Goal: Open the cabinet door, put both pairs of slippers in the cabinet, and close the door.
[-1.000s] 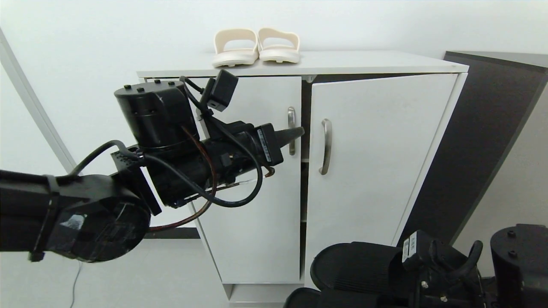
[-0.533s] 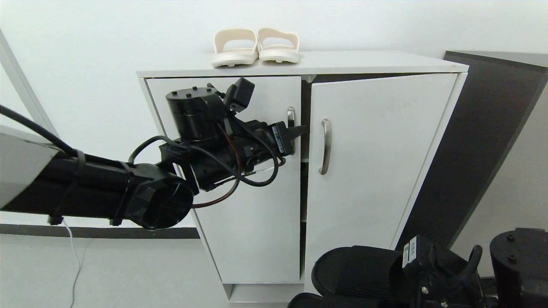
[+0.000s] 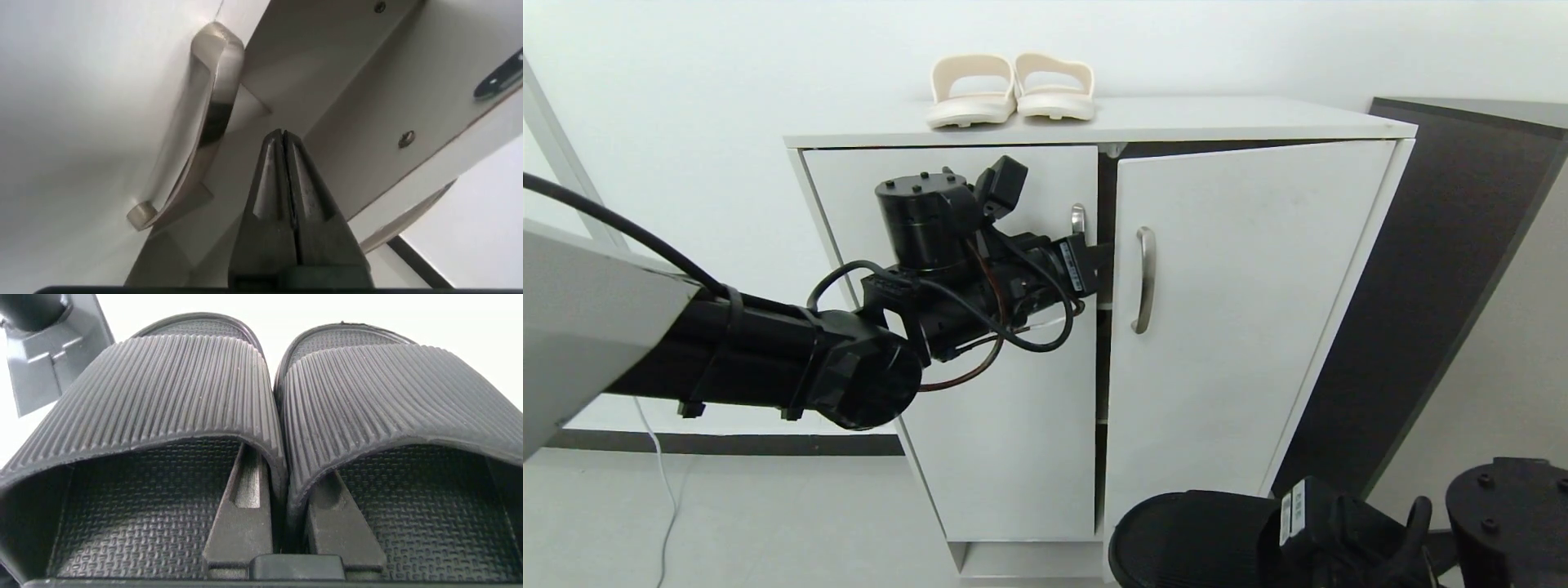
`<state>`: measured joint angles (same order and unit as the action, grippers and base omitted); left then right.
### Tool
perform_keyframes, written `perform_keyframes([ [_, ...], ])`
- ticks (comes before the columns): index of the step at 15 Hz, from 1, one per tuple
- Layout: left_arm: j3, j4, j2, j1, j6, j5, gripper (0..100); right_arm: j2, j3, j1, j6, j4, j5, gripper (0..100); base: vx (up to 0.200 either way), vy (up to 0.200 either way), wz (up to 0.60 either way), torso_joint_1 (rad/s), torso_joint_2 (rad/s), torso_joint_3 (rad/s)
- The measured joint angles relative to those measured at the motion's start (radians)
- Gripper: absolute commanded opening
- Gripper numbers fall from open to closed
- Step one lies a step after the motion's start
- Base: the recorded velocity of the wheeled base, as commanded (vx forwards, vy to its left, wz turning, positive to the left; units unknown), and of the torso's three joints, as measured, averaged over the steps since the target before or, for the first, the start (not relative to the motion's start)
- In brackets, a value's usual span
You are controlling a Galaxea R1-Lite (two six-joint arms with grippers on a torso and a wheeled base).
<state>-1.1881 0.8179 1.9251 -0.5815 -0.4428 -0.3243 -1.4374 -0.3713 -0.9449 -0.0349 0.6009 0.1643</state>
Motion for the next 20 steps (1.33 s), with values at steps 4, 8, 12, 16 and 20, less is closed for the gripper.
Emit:
perform_keyframes([
  [4,0.025,0.017,0.005,-0.035,-0.001,0.002,0,0.000,0.018,-0.041,0.000,0.001,0.000,0,-0.200,0.000,0.00,0.002,0.00,0.002],
  [8,0.085,0.110,0.004,-0.169,0.004,0.007,0,0.007,0.042,-0.075,-0.015,0.004,-0.001,0,-0.200,0.000,0.00,0.001,0.00,0.001],
  [12,0.096,0.126,0.009,-0.181,0.004,0.008,0,0.010,0.048,-0.081,-0.023,0.004,-0.001,0,-0.050,0.000,0.00,-0.001,0.00,-0.001],
  [16,0.129,0.111,-0.023,-0.121,0.008,0.012,0,-0.010,0.024,-0.037,-0.012,0.005,-0.007,0,0.000,0.000,0.00,0.000,0.00,0.000],
  [20,0.215,-0.134,-0.260,-0.006,0.100,0.080,0,-0.109,-0.107,0.109,0.079,0.009,-0.198,0,0.000,0.000,0.00,0.000,0.00,0.000],
])
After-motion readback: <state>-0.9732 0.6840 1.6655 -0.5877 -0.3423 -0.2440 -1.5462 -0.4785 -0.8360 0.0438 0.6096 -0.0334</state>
